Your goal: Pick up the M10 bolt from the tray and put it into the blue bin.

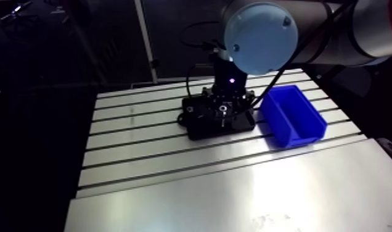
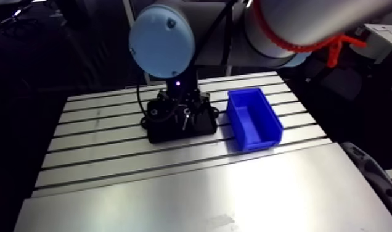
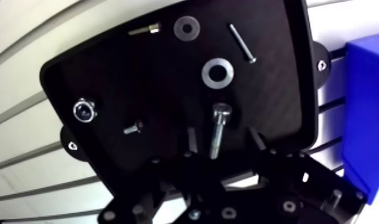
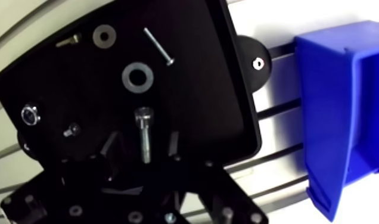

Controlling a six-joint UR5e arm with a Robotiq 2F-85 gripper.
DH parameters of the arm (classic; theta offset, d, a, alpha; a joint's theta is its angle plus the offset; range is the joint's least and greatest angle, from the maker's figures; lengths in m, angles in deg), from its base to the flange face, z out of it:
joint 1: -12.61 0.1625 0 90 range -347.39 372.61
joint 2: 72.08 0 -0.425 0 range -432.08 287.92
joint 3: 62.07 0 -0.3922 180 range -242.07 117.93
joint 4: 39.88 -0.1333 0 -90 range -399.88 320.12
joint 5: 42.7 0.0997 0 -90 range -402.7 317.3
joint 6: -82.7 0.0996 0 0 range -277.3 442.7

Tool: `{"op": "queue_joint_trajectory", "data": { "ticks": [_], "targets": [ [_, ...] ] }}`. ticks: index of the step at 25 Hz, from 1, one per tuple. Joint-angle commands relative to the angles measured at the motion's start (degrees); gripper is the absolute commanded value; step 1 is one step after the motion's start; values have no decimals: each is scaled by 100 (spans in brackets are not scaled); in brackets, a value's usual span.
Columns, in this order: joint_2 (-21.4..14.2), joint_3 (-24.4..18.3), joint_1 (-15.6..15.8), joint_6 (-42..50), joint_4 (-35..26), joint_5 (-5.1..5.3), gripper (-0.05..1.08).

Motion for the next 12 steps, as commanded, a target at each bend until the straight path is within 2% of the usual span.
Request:
{"op": "queue_joint_trajectory", "data": {
  "ticks": [1, 12],
  "targets": [
    [15, 5, 0, 0, 4, -3, 52],
    [15, 22, 0, 0, 13, -3, 64]
  ]
}}
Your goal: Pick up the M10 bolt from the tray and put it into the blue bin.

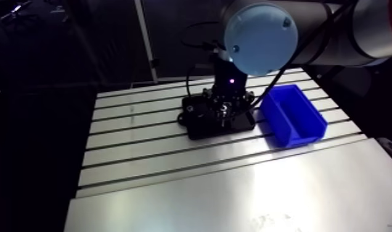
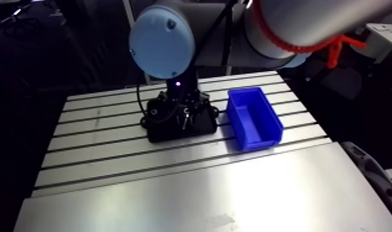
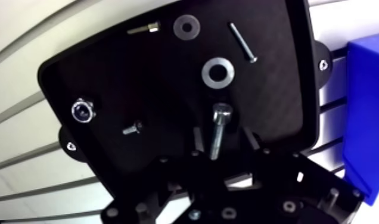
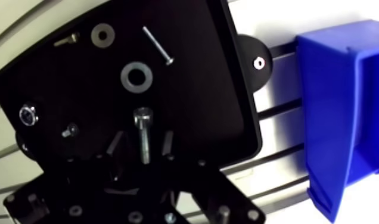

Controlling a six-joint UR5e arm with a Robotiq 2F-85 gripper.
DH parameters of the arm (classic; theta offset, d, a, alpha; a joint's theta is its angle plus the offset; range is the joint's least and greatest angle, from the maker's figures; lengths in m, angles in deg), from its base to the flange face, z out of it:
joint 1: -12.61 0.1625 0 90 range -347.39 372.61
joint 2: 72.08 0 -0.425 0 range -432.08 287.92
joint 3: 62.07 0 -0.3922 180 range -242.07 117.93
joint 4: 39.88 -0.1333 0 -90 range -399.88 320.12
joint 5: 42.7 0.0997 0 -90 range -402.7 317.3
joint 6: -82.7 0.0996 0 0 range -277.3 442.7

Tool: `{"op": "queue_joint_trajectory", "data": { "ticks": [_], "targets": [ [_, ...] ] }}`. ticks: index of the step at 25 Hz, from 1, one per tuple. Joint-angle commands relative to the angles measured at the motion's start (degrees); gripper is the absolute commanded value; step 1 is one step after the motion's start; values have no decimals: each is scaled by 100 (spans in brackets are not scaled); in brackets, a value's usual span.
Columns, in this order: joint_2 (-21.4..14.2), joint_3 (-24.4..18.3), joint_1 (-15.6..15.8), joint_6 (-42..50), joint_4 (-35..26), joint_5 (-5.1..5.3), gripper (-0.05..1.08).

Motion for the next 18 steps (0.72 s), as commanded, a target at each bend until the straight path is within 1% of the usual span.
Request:
{"op": "queue_joint_trajectory", "data": {
  "ticks": [1, 3, 4, 18],
  "targets": [
    [1, 10, 0, 0, 1, 0, 64],
    [1, 10, 0, 0, 1, 0, 65],
    [1, 10, 0, 0, 1, 0, 67],
    [9, 10, -9, 0, 1, 0, 68]
  ]
}}
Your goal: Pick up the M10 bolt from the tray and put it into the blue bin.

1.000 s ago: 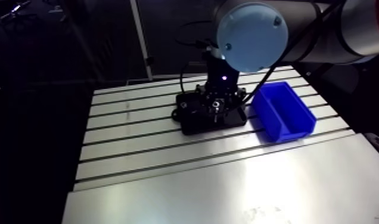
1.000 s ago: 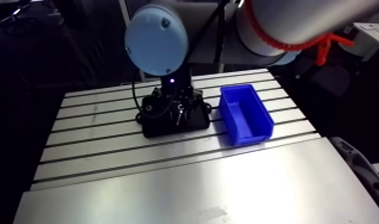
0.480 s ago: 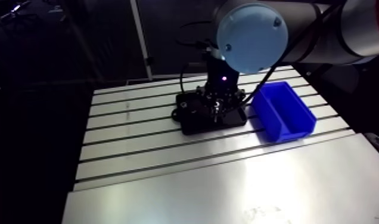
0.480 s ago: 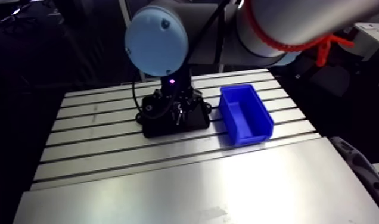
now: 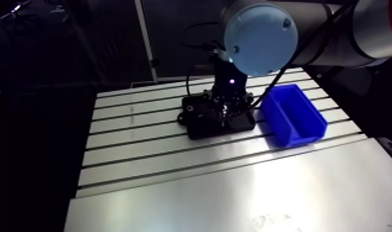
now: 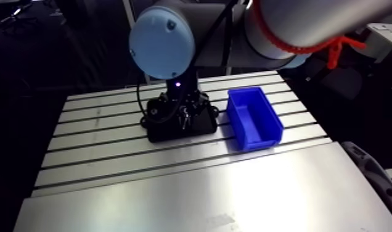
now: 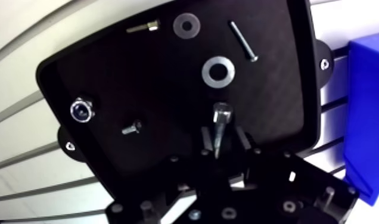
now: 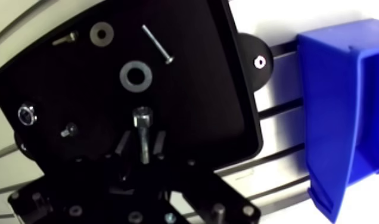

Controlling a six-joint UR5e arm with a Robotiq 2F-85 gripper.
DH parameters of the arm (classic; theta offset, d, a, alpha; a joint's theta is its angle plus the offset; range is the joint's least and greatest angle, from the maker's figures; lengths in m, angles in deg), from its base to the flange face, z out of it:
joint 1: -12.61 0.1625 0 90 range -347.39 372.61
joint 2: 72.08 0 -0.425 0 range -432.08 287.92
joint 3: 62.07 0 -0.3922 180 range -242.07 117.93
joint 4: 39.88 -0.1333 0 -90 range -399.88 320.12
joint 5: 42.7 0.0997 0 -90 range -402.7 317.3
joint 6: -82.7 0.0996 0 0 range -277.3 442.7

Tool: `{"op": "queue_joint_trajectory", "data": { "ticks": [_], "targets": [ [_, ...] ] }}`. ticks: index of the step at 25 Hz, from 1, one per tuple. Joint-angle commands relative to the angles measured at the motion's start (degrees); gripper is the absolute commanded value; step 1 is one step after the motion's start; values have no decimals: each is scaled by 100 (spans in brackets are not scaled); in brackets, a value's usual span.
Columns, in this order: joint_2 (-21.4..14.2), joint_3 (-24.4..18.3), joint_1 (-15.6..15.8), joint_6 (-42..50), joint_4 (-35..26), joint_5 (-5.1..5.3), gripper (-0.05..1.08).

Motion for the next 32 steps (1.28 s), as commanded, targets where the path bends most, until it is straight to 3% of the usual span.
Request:
{"op": "queue_joint_trajectory", "data": {
  "ticks": [1, 24, 32],
  "targets": [
    [1, 0, 0, 0, 0, 0, 68],
    [1, 0, -9, 0, 0, 0, 76],
    [1, 0, -9, -35, 0, 18, 87]
  ]
}}
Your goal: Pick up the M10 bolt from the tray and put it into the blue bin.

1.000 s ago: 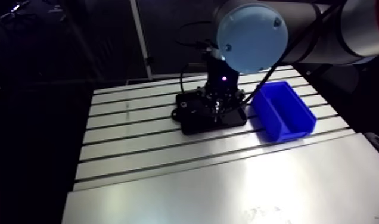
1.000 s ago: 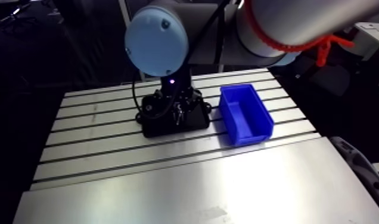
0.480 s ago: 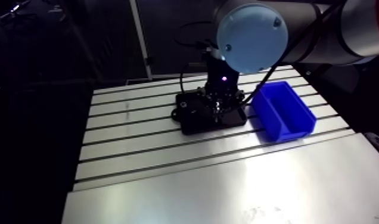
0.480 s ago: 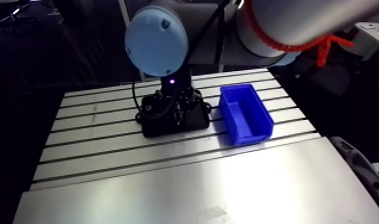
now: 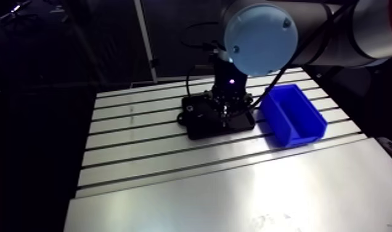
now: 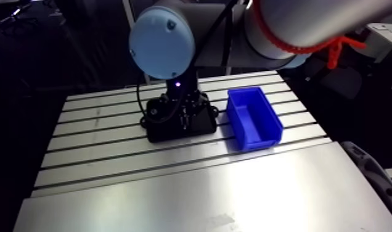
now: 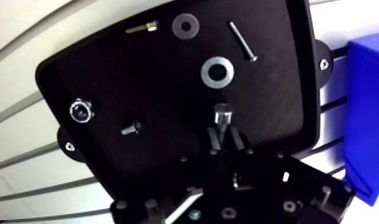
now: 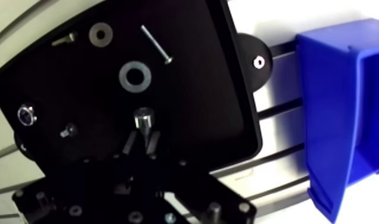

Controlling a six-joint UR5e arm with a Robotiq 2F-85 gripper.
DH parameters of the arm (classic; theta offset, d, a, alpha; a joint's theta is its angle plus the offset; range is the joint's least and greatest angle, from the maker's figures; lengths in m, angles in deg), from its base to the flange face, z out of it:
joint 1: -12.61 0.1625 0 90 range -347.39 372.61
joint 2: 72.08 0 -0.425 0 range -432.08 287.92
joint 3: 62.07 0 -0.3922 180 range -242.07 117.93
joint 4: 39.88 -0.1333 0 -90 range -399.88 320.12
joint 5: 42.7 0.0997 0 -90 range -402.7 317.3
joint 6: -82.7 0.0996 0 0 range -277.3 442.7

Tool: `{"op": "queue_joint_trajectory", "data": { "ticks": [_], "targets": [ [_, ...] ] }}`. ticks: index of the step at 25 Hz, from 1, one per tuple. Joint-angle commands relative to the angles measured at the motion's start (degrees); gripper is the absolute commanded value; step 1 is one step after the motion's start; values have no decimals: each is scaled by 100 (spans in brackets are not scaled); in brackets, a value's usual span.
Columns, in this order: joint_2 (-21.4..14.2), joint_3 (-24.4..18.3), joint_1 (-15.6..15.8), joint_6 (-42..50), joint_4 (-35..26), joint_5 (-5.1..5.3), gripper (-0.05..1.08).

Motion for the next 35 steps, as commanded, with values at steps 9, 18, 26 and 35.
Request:
{"op": "queue_joint_trajectory", "data": {
  "ticks": [9, 18, 26, 35],
  "targets": [
    [-70, -53, -27, -149, -44, 37, 93],
    [-536, -246, 9, -158, -457, 20, 94],
    [-853, -387, 9, -167, -914, 2, 99],
    [-1328, -510, 9, -413, -1591, -7, 105]
  ]
}}
